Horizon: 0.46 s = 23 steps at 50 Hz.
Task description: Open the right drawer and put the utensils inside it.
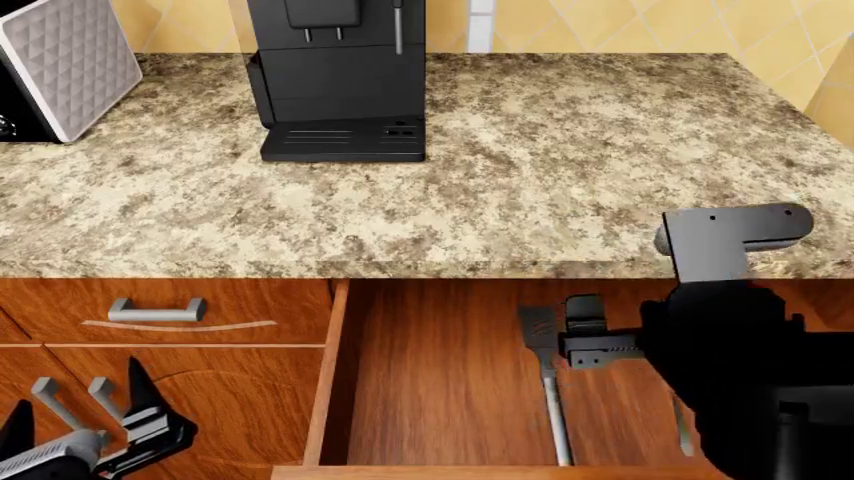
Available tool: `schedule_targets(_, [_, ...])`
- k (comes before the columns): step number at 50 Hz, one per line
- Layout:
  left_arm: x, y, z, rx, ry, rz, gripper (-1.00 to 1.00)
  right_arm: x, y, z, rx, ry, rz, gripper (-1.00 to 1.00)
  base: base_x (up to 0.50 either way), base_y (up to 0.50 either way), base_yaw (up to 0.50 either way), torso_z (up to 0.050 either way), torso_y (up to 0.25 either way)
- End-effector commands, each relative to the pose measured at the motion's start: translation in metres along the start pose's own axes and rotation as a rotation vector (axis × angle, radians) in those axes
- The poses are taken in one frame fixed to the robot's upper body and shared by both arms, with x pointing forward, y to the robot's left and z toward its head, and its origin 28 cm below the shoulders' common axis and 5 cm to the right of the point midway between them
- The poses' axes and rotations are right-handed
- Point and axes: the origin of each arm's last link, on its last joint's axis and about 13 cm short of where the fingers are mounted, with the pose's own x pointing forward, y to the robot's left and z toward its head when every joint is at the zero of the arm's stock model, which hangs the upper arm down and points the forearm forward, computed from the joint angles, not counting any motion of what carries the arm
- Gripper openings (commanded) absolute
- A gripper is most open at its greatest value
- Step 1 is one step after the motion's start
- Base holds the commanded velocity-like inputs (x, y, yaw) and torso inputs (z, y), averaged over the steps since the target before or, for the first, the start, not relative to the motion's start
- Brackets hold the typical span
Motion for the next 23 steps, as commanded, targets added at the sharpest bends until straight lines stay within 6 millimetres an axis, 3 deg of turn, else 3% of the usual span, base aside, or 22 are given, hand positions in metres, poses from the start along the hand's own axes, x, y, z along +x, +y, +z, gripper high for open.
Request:
schedule_targets(1, [-0.001,0.001,0.001,-0.003,-0.005,0.004,1.00,-0.033,-0.012,0.009,0.031,-0.110,-0.033,1.00,0.00,0.00,0.00,0.000,0.000])
schedule_targets(23, [-0.013,0.003,0.014,0.010,-0.038,0.008,1.00,-0.092,-0.039,0.008,0.082,-0.259,-0.115,1.00,0.00,0.00,0.00,0.000,0.000])
